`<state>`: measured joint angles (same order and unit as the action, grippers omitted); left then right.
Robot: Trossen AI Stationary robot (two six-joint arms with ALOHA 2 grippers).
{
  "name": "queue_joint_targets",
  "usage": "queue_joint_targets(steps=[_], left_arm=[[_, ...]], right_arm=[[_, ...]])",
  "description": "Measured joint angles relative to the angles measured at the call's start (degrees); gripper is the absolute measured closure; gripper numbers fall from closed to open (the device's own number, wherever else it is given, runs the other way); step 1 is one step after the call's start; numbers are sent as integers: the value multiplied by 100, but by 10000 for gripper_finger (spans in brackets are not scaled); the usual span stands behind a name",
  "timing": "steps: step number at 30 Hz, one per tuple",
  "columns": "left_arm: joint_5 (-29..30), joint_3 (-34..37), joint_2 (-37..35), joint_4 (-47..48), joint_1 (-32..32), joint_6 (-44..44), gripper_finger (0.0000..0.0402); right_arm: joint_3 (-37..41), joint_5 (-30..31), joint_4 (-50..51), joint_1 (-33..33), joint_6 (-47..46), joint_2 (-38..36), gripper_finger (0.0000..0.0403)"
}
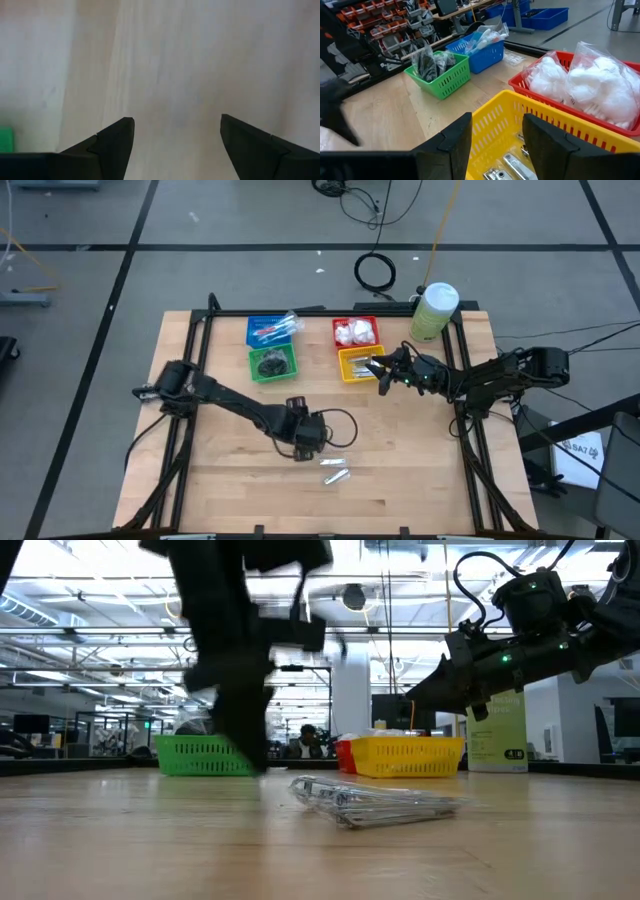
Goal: Pick & Place Travel size toiletries
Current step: Put the nail cutter into the yellow bin
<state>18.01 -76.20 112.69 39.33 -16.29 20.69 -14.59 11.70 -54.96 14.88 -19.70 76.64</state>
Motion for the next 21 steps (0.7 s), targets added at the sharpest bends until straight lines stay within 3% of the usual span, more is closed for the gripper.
queue_joint_targets(steps=[7, 14, 21], left_arm=[[-988, -20, -383, -1099, -284, -105, 112], [-1095, -20, 186, -2238, -613, -691, 112], [-795, -20, 534, -2271, -582, -631, 112]], right_arm=[[0, -1, -2, 1, 27, 0, 236], [-2, -4, 6, 0, -36, 0, 236], [-2, -151, -8, 0, -61, 0, 236]])
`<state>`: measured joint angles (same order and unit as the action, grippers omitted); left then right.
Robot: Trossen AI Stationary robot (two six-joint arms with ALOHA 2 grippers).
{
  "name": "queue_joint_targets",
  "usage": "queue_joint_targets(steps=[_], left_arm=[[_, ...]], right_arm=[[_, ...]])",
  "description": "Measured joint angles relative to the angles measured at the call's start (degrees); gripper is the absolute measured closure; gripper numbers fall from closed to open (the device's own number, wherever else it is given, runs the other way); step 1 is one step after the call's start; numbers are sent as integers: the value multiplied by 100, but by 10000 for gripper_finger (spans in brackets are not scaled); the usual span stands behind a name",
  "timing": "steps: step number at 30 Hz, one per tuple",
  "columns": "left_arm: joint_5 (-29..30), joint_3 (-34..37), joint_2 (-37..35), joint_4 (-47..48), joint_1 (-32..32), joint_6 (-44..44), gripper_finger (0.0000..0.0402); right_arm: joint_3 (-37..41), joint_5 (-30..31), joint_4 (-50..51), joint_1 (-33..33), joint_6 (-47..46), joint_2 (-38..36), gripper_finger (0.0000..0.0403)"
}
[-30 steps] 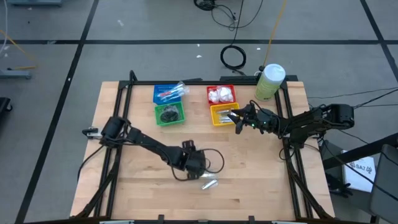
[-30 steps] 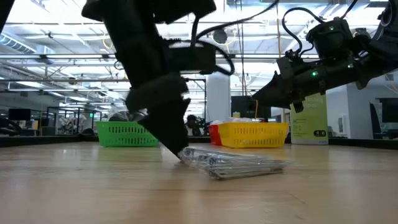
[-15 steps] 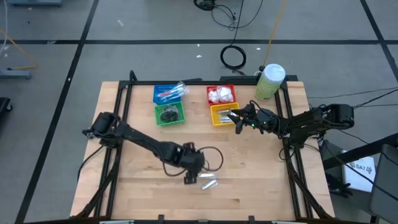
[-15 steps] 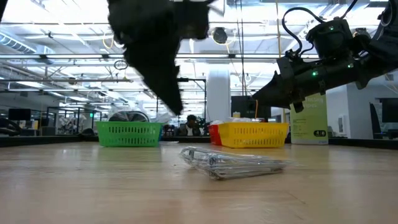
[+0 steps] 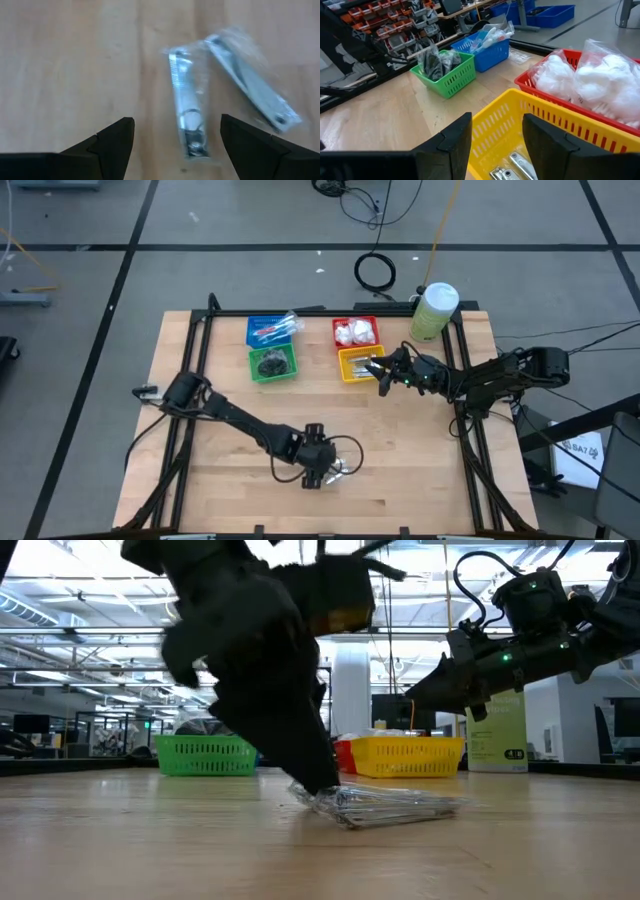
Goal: Pick & Place Travel size toiletries
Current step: Put the nail cutter into the yellow bin
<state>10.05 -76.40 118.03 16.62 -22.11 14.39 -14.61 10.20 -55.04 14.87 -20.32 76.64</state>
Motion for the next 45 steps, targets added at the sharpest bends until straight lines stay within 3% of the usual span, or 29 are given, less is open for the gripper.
queue_joint_targets(steps=[14, 26, 34, 45], left_arm=[[-674, 118, -12, 144, 550, -222, 112], [340, 140, -32, 310, 957, -826, 112], [-1167, 153, -8, -118, 1177, -978, 112], [-1155, 107, -8, -819, 1187, 155, 112]], right_arm=[[0, 2, 2, 0, 0, 0, 236], [0, 13, 4, 0, 17, 0, 236], [0, 20, 8, 1, 63, 0, 236], [0, 22, 15, 2, 149, 0, 236]])
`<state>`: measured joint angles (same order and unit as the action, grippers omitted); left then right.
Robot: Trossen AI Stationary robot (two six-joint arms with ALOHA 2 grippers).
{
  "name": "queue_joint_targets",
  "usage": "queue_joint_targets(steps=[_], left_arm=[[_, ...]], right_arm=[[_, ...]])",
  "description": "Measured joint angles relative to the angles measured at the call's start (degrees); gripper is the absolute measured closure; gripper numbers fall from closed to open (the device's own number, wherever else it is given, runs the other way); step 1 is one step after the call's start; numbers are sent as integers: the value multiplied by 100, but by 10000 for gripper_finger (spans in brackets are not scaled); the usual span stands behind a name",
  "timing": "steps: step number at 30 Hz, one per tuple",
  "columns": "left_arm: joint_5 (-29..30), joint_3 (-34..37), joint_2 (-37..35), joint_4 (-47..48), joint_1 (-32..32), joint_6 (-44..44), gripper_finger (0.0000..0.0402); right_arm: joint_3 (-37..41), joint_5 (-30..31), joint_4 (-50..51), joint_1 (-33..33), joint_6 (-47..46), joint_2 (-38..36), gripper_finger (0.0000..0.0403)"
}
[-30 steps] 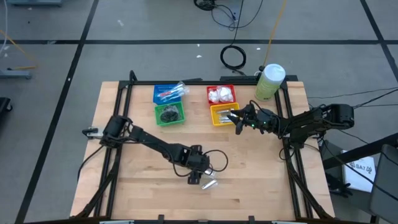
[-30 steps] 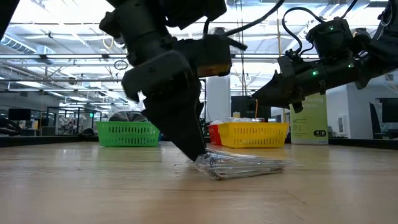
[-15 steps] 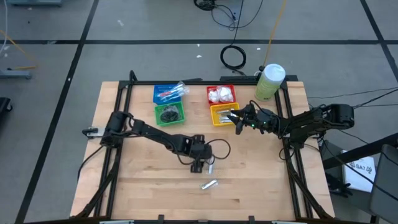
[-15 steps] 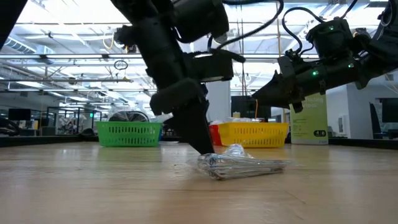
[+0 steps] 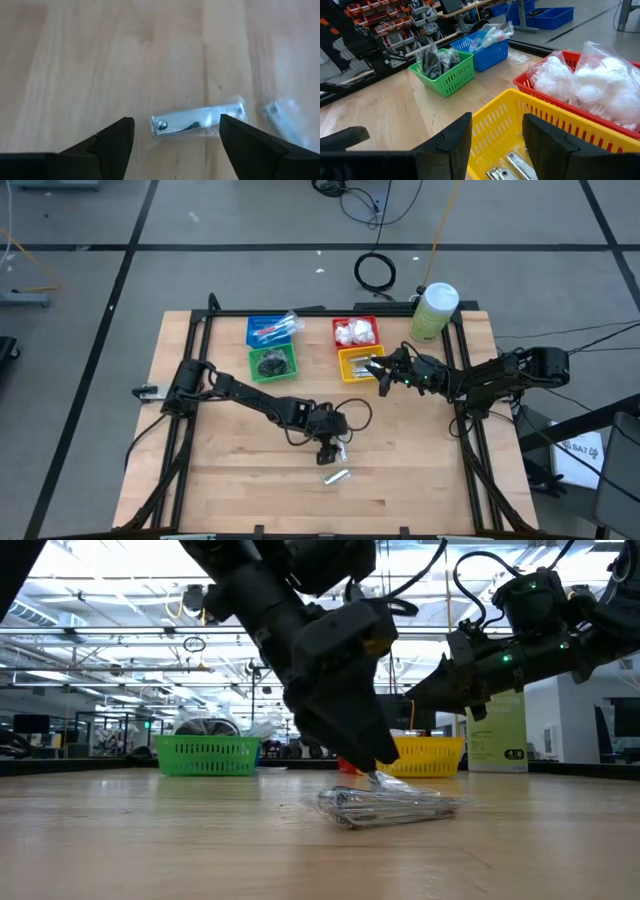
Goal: Pick & Place Travel size toiletries
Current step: Put the nail cutter into the yellow bin
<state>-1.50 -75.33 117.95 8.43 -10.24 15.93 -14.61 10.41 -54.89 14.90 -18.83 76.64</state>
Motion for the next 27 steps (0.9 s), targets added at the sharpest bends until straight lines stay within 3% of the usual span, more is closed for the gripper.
queue_joint_targets(steps=[6, 12, 21, 27], left_arm=[[48, 0, 0, -204, -153, -1808, 112], [-24, -2, 0, -961, -227, -2989, 112], [-650, -4, -1, -587, -95, -3120, 112], [-766, -13, 176, -567, -106, -3197, 112]], right_arm=[[2, 0, -4, 0, 0, 0, 236], [2, 0, -9, 0, -17, 0, 236], [2, 0, -11, 0, -62, 0, 236], [7, 0, -15, 0, -63, 0, 236]])
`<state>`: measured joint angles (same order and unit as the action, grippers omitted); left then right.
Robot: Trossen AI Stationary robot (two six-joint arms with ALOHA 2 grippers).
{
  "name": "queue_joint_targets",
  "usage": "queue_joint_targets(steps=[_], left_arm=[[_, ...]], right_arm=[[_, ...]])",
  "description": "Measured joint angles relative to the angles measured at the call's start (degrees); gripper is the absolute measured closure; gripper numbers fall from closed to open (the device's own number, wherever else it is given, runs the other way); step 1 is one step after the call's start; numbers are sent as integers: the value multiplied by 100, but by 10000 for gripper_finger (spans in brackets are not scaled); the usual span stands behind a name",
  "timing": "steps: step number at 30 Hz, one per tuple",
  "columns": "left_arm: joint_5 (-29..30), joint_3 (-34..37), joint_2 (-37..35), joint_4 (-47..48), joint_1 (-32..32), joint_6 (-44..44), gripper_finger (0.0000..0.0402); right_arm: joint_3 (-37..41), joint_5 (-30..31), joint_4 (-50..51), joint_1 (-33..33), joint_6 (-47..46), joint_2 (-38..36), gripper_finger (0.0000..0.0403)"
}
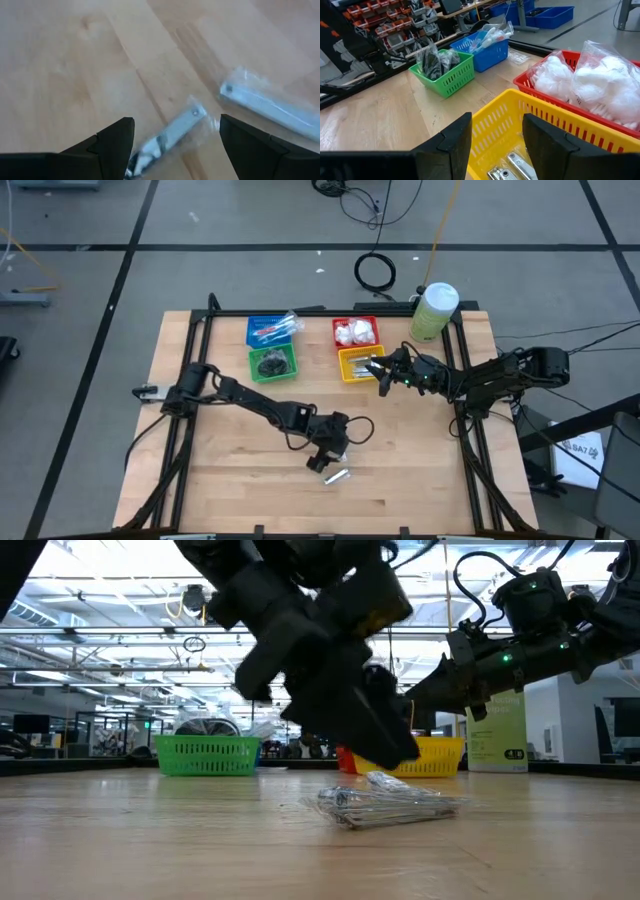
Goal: Pick & Place Travel size toiletries
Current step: Put the nail cutter into the yellow bin
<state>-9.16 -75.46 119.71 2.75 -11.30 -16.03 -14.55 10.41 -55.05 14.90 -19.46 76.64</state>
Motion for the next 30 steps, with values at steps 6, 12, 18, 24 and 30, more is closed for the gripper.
queue_joint_targets(steps=[6, 12, 18, 24, 30], left_arm=[[130, 11, 191, -24, 3, -106, 112], [343, -2, 271, -130, 27, -182, 112], [302, -11, 283, 306, 71, 528, 112], [58, -22, 281, 686, 80, 888, 112], [-44, -14, 281, 718, 58, 1387, 112]], right_arm=[[2, -4, -28, 0, 0, -2, 236], [2, -2, -7, 0, 7, -2, 236], [2, -3, 3, 0, 17, -2, 236], [2, -2, 2, -2, 17, -2, 236], [2, -13, 7, 0, 17, -2, 236]])
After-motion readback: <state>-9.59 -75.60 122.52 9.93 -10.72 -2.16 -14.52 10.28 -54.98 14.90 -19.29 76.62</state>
